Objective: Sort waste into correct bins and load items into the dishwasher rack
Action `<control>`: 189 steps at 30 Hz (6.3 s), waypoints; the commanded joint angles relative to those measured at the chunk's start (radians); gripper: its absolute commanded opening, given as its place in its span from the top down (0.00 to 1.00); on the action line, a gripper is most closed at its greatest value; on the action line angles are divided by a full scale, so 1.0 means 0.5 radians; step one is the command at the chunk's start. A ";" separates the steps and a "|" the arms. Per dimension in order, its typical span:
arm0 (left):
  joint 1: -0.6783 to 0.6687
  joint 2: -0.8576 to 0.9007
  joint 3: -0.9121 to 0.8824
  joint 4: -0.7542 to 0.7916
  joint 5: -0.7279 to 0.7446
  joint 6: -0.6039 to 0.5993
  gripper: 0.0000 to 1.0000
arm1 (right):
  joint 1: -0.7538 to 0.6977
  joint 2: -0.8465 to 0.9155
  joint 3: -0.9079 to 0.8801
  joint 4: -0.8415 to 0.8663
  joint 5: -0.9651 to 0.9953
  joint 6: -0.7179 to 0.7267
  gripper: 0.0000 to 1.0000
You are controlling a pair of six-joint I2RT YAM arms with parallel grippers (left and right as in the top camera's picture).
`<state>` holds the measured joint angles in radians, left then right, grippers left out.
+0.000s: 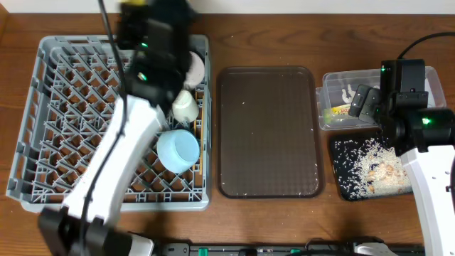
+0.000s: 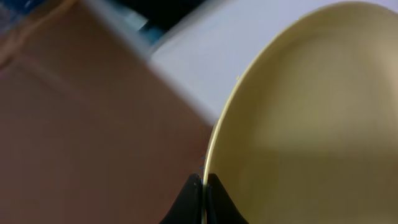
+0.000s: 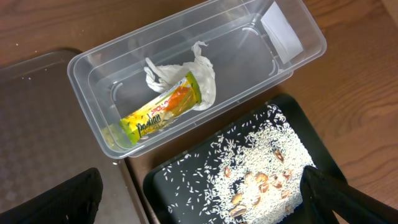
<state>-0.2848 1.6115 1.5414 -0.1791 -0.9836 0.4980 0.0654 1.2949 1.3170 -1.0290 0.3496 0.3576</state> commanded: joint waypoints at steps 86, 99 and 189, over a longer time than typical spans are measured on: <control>0.130 -0.797 -0.326 -1.183 1.632 -1.658 0.08 | 0.003 -0.106 0.005 -0.009 0.032 -0.014 0.01; 0.130 -0.793 -0.326 -1.183 1.632 -1.658 0.08 | 0.205 -0.909 0.002 -0.009 0.032 -0.014 0.01; 0.130 -0.797 -0.326 -1.184 1.632 -1.658 0.07 | 0.139 -2.579 -2.623 1.908 -0.703 -0.628 0.01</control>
<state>-0.2241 1.2102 1.3701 -0.7673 -0.1635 -0.3183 0.1471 0.0124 0.0063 -0.0700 0.0071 0.0586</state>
